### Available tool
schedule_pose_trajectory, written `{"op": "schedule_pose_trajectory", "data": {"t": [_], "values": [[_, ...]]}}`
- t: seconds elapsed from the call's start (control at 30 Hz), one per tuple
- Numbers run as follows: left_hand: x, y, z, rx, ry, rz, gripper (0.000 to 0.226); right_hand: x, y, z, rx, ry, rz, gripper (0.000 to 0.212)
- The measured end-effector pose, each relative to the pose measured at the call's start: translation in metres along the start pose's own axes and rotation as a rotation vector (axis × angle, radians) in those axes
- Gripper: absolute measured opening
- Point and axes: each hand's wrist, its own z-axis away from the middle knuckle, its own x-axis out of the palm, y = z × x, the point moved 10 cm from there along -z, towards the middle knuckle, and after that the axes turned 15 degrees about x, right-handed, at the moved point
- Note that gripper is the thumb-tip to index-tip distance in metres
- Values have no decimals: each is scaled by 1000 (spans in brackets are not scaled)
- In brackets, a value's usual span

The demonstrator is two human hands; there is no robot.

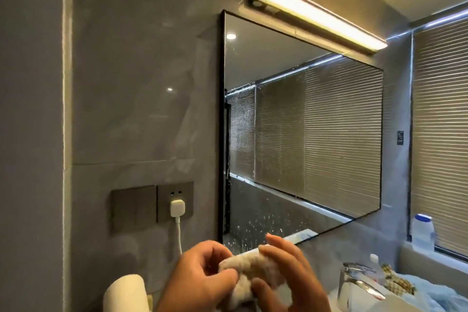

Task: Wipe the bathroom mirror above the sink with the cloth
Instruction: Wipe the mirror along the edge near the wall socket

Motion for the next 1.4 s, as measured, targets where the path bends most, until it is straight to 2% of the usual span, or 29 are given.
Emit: {"op": "schedule_pose_trajectory", "data": {"t": [0.03, 0.13, 0.23, 0.27, 0.33, 0.37, 0.43, 0.53, 0.63, 0.7, 0.8, 0.87, 0.97, 1.03, 1.1, 1.13, 1.23, 1.27, 1.33, 1.4], "values": [[-9, -3, -8, -27, 52, 13, 38, 7, -6, -2, -123, 21, 105, 22], [-21, -8, -29, -173, 163, 178, 37, 40, -12, -13, -394, -64, 389, 33], [-25, 6, -49, -193, 203, 301, 31, 57, -24, -32, -480, -184, 491, 50], [-26, 12, -56, -181, 188, 317, 33, 57, -30, -41, -462, -197, 483, 51], [-26, 23, -69, -161, 161, 334, 32, 52, -36, -60, -357, -190, 379, 35], [-24, 29, -75, -148, 139, 340, 23, 46, -38, -69, -307, -141, 321, 27], [-19, 39, -88, -128, 115, 333, 16, 36, -35, -86, -216, -24, 172, 24], [-13, 53, -109, -65, 126, 308, 24, 31, -24, -106, -173, 68, -45, 12], [0, 67, -129, -40, 111, 334, 24, 30, -24, -125, -184, 64, -166, 37], [10, 72, -142, -53, 104, 409, 17, 31, -34, -138, -245, 45, -63, 36], [23, 77, -162, -61, 33, 498, 4, 31, -37, -165, -263, 3, 48, 56], [32, 82, -175, -33, -20, 527, 13, 26, -36, -182, -311, 33, 58, 52], [36, 96, -194, 45, -24, 505, 4, 20, -34, -205, -360, 64, 10, 46], [36, 106, -206, 100, -54, 472, 9, 14, -30, -223, -339, 80, -39, 46], [22, 112, -223, 200, -66, 292, 15, 7, -26, -241, -321, 87, -74, 46], [10, 120, -232, 296, -55, 111, 16, 4, -25, -250, -321, 96, -87, 47], [-28, 160, -259, 705, 18, -706, 24, -5, -28, -278, -305, 151, -136, 57], [-35, 173, -265, 828, 50, -908, 30, -7, -30, -288, -302, 177, -129, 59], [-49, 191, -284, 999, 102, -1149, 48, -6, -40, -305, -320, 225, -50, 61], [-60, 204, -308, 1055, 164, -1413, 64, 0, -50, -320, -358, 261, 32, 51]]}}
